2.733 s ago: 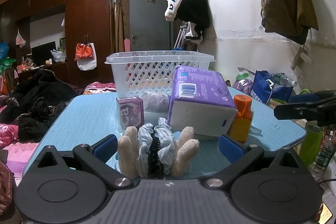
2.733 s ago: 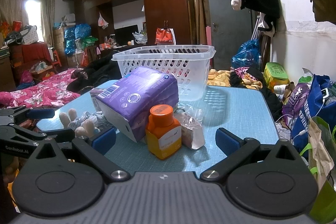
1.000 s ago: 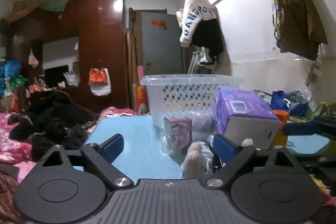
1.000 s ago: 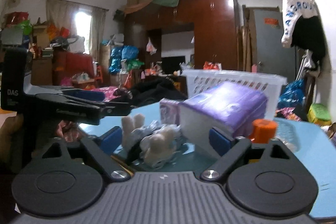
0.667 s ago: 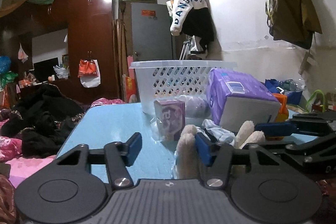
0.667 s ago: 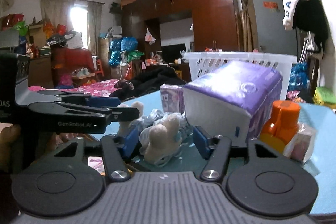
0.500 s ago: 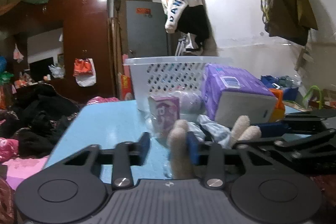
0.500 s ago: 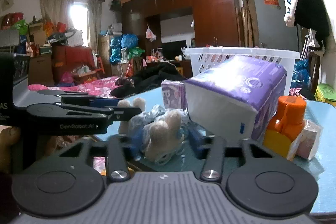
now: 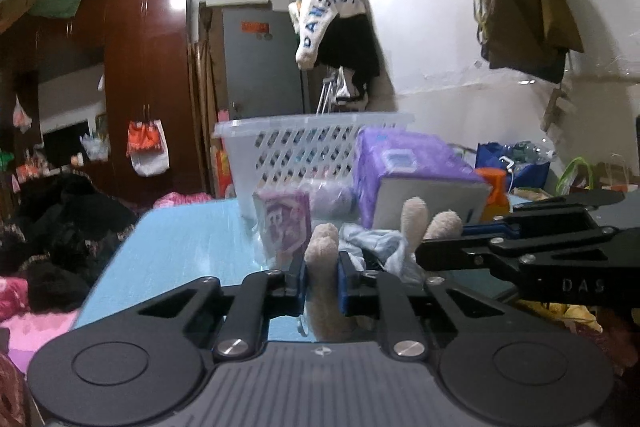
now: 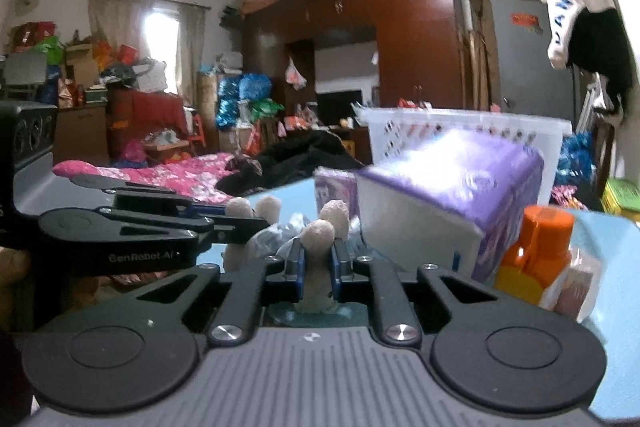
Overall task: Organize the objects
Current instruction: 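Lift the scrunchies over the white basket and open the left tool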
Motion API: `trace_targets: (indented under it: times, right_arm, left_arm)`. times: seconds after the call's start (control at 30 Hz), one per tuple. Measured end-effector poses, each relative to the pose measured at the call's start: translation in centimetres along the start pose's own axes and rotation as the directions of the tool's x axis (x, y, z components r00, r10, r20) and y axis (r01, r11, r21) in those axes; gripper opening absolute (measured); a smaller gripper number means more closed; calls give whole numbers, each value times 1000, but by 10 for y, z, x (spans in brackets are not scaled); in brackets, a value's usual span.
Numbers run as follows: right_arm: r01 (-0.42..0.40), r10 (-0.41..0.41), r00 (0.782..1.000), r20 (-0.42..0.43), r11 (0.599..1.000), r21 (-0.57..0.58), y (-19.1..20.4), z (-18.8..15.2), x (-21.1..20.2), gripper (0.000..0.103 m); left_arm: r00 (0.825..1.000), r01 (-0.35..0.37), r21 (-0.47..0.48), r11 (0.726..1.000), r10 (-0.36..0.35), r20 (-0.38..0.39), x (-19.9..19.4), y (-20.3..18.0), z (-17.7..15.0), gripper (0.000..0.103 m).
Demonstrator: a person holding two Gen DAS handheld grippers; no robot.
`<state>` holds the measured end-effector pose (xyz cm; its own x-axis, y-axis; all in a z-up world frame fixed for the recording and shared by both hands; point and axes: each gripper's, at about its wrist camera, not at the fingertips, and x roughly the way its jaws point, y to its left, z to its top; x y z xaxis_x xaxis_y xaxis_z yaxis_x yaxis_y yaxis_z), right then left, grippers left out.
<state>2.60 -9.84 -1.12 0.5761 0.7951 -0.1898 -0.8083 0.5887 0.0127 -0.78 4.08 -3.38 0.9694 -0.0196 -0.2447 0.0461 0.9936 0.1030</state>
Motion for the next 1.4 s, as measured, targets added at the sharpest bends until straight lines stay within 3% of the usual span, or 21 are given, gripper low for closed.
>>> trace_targets:
  times: [0.43,0.6,0.77,1.03,1.23,1.4]
  right_arm:
    - [-26,34,992,121,998,-62,-9,58,-17,14]
    - [12,6,986,165,994,-108,-27,102,-6,14]
    - [80,-57,983,172,988,-132,-52,133,30,14]
    - [131,-126,989,73,989,-69,-100,141,91,14]
    - [164,-163,986,27,985,-49,-125,139,125,14]
    - [197,-199,977,-70,980,-40,-143,124,148,14]
  left_arm:
    - [983,-34,44,998,25,184,-32,-18,50,18]
    - [969,-39,78,996,19,248,-14,-27,94,18]
    - [962,-44,71,996,23,271,34,-21,142,18]
    - [983,-32,98,995,14,184,125,-4,186,18]
    - [991,-20,100,995,7,135,176,2,195,18]
    - [999,-14,55,998,12,33,223,15,195,18]
